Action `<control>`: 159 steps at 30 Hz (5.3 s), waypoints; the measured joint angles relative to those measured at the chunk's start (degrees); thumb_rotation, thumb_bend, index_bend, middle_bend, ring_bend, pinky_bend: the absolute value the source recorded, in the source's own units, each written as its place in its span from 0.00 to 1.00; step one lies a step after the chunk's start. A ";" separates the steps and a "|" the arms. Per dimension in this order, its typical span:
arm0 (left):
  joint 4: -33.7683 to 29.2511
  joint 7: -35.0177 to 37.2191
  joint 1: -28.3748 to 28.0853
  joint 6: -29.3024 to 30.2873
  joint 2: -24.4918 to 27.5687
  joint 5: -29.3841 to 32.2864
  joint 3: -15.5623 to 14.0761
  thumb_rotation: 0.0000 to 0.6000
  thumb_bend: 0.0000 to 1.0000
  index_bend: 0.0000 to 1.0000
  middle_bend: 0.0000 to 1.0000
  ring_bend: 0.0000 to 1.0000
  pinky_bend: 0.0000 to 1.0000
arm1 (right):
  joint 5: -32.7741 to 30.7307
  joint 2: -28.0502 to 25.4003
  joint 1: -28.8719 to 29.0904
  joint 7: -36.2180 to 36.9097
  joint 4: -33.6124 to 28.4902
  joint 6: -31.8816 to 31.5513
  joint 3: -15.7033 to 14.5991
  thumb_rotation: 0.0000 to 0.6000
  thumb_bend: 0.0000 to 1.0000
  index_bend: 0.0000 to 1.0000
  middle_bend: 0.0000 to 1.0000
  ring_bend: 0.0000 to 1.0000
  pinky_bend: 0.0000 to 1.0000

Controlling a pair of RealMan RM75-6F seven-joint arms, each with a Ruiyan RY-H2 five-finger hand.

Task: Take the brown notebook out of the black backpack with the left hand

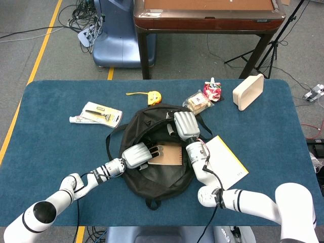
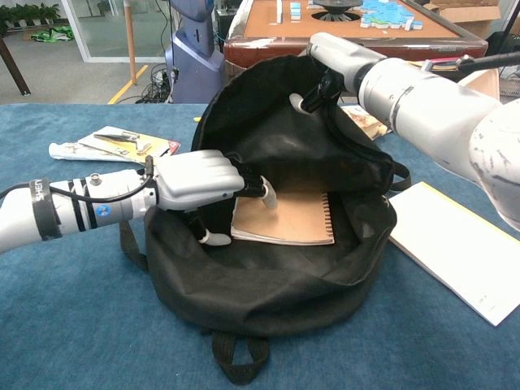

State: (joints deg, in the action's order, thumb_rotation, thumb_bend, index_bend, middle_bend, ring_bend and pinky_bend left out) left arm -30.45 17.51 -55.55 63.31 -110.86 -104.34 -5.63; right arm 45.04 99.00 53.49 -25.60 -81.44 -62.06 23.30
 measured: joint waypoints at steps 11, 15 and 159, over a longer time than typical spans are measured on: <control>2.89 1.52 -0.70 -1.59 -2.27 1.56 -0.42 1.00 0.23 0.22 0.19 0.19 0.28 | -0.37 0.05 -0.02 0.17 0.54 0.17 -0.16 1.00 0.79 0.77 0.47 0.37 0.48; 3.75 2.15 -1.05 -2.25 -3.22 2.36 -0.18 1.00 0.23 0.22 0.19 0.19 0.28 | -0.30 0.01 -0.06 0.30 0.68 0.25 -0.25 1.00 0.79 0.77 0.47 0.37 0.48; -30.13 1.21 7.30 11.50 28.90 17.00 18.58 1.00 0.49 0.72 0.78 0.64 0.42 | 24.43 -45.02 -17.00 32.42 -34.18 14.95 -11.86 1.00 0.01 0.00 0.16 0.15 0.29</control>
State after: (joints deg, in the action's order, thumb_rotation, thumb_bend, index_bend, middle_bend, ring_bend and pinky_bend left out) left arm -60.58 18.72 -48.25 74.81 -81.95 -87.35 12.95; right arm 69.47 53.98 36.49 6.81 -115.62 -47.11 11.44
